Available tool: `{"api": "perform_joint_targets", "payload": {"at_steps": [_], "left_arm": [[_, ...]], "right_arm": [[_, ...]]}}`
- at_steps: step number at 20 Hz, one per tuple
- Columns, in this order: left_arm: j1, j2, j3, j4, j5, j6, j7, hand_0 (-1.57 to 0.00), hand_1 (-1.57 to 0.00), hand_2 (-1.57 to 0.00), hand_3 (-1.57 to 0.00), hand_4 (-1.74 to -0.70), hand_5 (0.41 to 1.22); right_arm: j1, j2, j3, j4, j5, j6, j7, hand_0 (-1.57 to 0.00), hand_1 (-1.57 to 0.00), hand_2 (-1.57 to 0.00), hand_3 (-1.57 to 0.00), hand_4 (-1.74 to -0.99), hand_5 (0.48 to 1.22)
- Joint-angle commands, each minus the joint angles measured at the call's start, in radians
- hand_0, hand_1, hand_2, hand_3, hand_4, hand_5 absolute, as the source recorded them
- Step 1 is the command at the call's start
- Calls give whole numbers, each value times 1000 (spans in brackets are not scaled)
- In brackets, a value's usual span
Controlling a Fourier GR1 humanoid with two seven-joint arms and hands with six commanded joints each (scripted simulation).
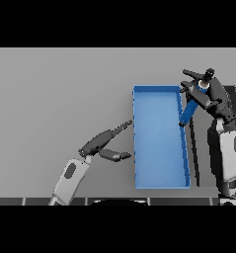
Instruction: Pick up the blue pipe and place it into the blue bin.
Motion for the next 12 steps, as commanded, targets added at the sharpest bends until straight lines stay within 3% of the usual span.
{"api": "perform_joint_targets", "payload": {"at_steps": [1,3,7,8,12], "left_arm": [[7,-6,-5,2,-3,3,3,1,1,1,1,-879,425],[3,-3,-5,-4,-5,5,8,1,1,1,1,-880,428],[16,5,-6,-5,-8,4,-10,1,1,1,1,-888,422],[17,3,-11,-15,-7,3,-5,1,1,1,1,-887,420],[22,-1,-19,-26,-7,3,9,1,1,1,1,-883,421]], "right_arm": [[42,4,9,-24,12,-29,16,-1571,-1571,-1571,-1571,-1741,1221],[100,5,32,-54,35,-77,52,-1571,-1571,-1571,-1571,-1741,1221],[179,-68,170,-41,36,-242,52,-1571,-1571,-1571,-1521,-1741,1221],[188,-96,204,-40,23,-273,52,-1571,-1571,-1571,-1255,-1741,1221],[185,-213,396,20,-36,-424,51,-1571,-1548,-1571,-847,-1741,1221]]}}
